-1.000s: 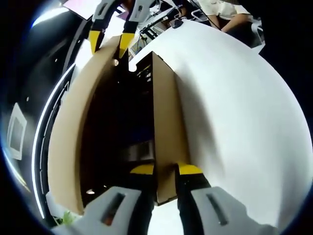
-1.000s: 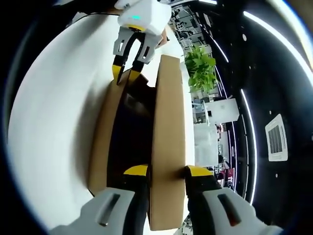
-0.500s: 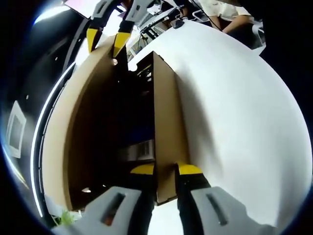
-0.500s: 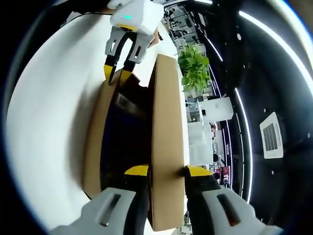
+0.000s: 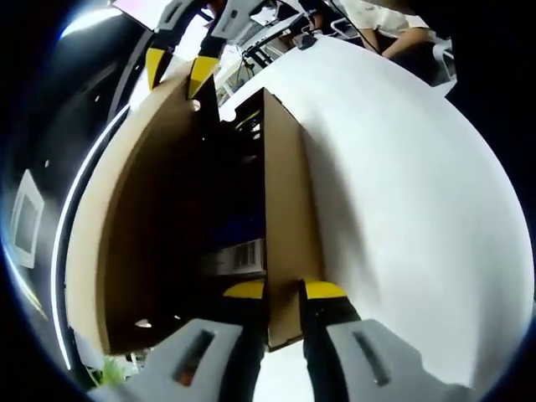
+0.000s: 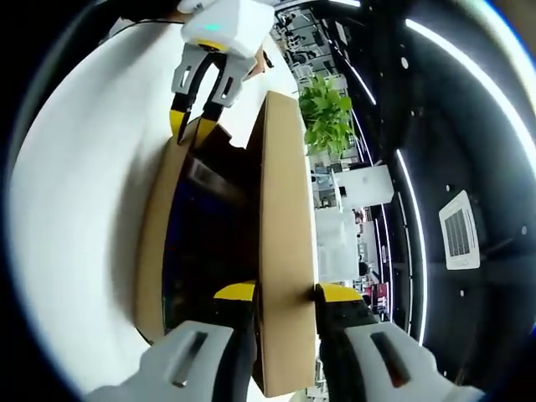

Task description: Operate the shoe box by opening the lid, removing the specified soft item, and placing it in the target area until the item is outside and the box remains undamaged.

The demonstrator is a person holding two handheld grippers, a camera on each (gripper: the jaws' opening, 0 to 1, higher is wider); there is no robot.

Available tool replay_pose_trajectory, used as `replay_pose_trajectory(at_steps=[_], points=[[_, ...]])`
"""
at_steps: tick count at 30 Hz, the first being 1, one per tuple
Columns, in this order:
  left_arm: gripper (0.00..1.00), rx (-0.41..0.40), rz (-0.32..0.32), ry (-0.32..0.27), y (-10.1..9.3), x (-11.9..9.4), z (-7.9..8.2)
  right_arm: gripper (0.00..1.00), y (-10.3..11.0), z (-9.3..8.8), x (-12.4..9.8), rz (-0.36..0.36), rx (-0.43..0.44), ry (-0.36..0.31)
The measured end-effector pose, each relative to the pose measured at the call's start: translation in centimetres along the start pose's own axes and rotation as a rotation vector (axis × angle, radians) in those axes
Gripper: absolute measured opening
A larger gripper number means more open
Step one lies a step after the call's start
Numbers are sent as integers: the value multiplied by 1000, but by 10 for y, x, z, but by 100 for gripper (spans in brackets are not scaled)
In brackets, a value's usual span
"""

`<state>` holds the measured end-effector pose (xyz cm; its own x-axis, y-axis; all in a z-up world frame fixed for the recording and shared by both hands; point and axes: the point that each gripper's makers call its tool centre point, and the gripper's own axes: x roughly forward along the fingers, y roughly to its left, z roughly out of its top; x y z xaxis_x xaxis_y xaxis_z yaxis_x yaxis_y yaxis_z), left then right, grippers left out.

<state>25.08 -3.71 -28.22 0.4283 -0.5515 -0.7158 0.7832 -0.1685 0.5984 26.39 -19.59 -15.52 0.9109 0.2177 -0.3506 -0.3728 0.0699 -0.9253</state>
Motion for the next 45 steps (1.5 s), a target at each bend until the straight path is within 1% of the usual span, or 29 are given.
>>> replay_pose_trajectory(at_steps=[8, 17, 22, 36, 43, 45], points=[[14, -3, 4, 2, -1, -1, -1, 23, -12, -1, 1, -47, -4, 6], [14, -3, 4, 1, 0, -1, 0, 21, -15, -1, 2, -68, -10, 13], [14, -4, 7, 3, 0, -1, 0, 21, -20, -2, 3, -95, -29, 21], [14, -2, 6, 2, 0, 0, 0, 18, -25, -2, 5, -124, -57, 39], [14, -9, 1, -3, -1, 0, -1, 16, -29, -3, 8, -156, -76, 57], [14, -10, 0, -3, -2, 0, -1, 15, -31, -3, 9, -169, -95, 68]])
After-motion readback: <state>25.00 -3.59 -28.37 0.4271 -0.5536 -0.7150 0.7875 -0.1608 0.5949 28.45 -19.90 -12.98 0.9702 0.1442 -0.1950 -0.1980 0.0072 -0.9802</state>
